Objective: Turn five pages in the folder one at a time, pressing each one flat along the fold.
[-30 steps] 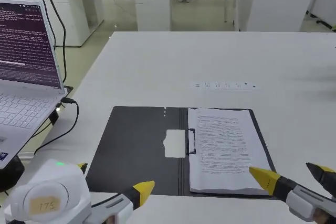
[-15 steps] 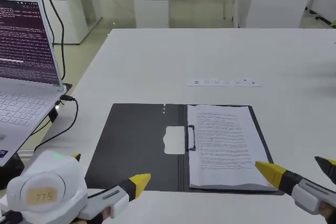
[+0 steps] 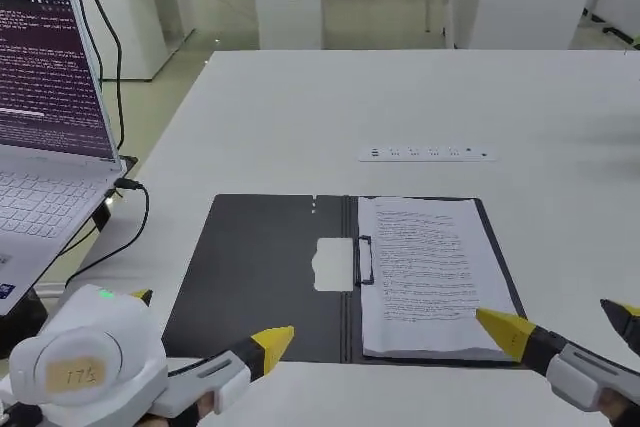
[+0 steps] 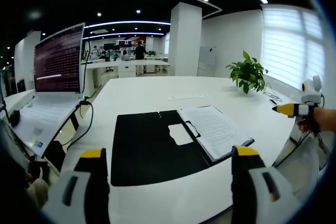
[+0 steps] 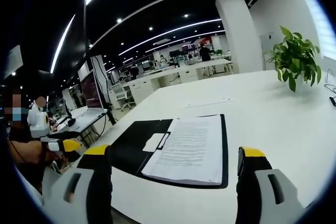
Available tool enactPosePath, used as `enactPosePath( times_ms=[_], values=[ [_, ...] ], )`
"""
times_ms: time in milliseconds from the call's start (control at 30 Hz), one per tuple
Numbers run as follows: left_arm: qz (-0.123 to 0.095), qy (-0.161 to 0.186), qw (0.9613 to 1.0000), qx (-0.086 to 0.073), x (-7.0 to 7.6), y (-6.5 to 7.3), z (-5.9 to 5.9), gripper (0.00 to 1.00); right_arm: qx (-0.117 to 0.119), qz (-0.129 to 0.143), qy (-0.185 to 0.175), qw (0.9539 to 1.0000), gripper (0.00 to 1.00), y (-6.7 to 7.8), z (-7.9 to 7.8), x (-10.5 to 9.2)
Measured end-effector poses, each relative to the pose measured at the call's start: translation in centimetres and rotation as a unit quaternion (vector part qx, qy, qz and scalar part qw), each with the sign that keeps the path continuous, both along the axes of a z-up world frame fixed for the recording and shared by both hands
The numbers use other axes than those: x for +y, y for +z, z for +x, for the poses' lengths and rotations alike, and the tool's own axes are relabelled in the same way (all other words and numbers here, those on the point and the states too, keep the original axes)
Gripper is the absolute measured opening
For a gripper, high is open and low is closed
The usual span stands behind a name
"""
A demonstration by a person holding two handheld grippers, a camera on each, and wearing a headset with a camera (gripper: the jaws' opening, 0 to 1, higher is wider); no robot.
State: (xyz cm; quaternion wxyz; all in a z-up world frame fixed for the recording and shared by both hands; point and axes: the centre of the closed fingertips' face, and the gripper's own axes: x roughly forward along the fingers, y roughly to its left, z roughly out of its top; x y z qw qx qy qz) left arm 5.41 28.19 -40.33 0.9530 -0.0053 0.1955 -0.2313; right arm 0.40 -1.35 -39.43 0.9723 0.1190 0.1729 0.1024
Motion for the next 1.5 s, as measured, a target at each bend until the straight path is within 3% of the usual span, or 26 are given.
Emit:
enactPosePath(
  times_ms=[133,400,567,733,867,1167,1500],
  values=[
    [-0.006,-0.009,0.9999,0.003,-0.6,-0.1,0.0,0.99,-0.005,-0.001,0.001,1.0,1.0,0.1,0.0,0.1],
    [-0.011,-0.023,0.9997,0.0,-1.0,0.0,-0.5,0.99,-0.002,-0.03,0.01,0.9995,1.0,-0.1,-0.4,0.0],
    [0.003,-0.026,0.9996,-0.001,-0.4,0.5,-1.2,0.99,-0.006,-0.059,0.017,0.9981,1.0,0.5,-0.7,-0.3],
    [0.006,-0.021,0.9998,0.001,0.2,0.4,-1.4,0.99,0.017,-0.08,0.029,0.9962,0.99,-0.4,-1.2,-0.5],
    [0.007,-0.017,0.9998,0.006,0.5,0.1,-1.7,0.99,0.027,-0.076,0.031,0.9962,0.99,-1.0,-1.4,-0.6],
    [0.01,-0.016,0.9998,0.001,0.5,0.5,-1.8,0.99,0.023,-0.077,0.033,0.9962,0.99,-0.4,-1.2,-0.7],
    [0.005,-0.027,0.9996,-0.006,-0.7,1.2,-1.7,0.98,0.02,-0.072,0.029,0.9968,0.99,-0.3,-1.3,-0.9]
  ],
)
